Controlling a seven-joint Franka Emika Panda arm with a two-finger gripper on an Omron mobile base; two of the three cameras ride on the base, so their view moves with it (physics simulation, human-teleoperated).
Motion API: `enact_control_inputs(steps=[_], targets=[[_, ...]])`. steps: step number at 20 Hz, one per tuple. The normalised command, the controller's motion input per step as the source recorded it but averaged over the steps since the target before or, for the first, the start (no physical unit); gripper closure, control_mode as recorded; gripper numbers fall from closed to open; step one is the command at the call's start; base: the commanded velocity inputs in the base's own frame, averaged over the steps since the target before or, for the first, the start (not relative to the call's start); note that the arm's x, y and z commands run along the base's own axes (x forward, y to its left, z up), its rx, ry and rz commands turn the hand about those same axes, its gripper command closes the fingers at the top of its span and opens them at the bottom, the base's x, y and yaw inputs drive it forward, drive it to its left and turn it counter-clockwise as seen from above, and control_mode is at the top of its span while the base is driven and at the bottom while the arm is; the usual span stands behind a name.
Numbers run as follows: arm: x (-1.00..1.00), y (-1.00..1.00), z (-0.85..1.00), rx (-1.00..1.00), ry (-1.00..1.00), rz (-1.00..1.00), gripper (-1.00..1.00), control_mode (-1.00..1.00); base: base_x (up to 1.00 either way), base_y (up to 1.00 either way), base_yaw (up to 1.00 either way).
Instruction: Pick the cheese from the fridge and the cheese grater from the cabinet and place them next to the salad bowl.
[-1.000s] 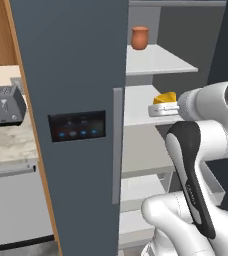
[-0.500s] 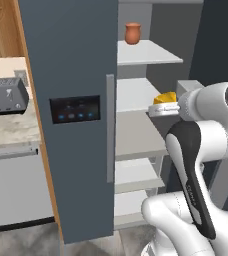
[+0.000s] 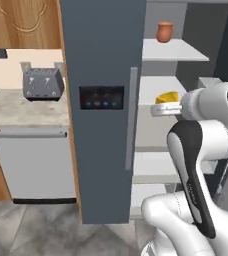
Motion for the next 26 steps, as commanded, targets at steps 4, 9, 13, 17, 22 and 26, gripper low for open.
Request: enact_control_inputs(steps=[4, 9, 13, 17, 22, 26], targets=[[0.00, 0.00, 0.00, 0.00, 0.00, 0.00, 1.00, 1.00, -0.09, 0.07, 0.70], [0.00, 0.00, 0.00, 0.00, 0.00, 0.00, 1.00, 1.00, 0.00, 0.08, 0.73], [0.00, 0.00, 0.00, 0.00, 0.00, 0.00, 1.00, 1.00, 0.07, 0.09, 0.72], [0.00, 0.00, 0.00, 0.00, 0.00, 0.00, 1.00, 1.00, 0.21, 0.12, 0.73], [0.00, 0.00, 0.00, 0.00, 0.00, 0.00, 1.00, 1.00, 0.51, 0.20, 0.48], [0.00, 0.00, 0.00, 0.00, 0.00, 0.00, 1.00, 1.00, 0.66, 0.25, 0.34]])
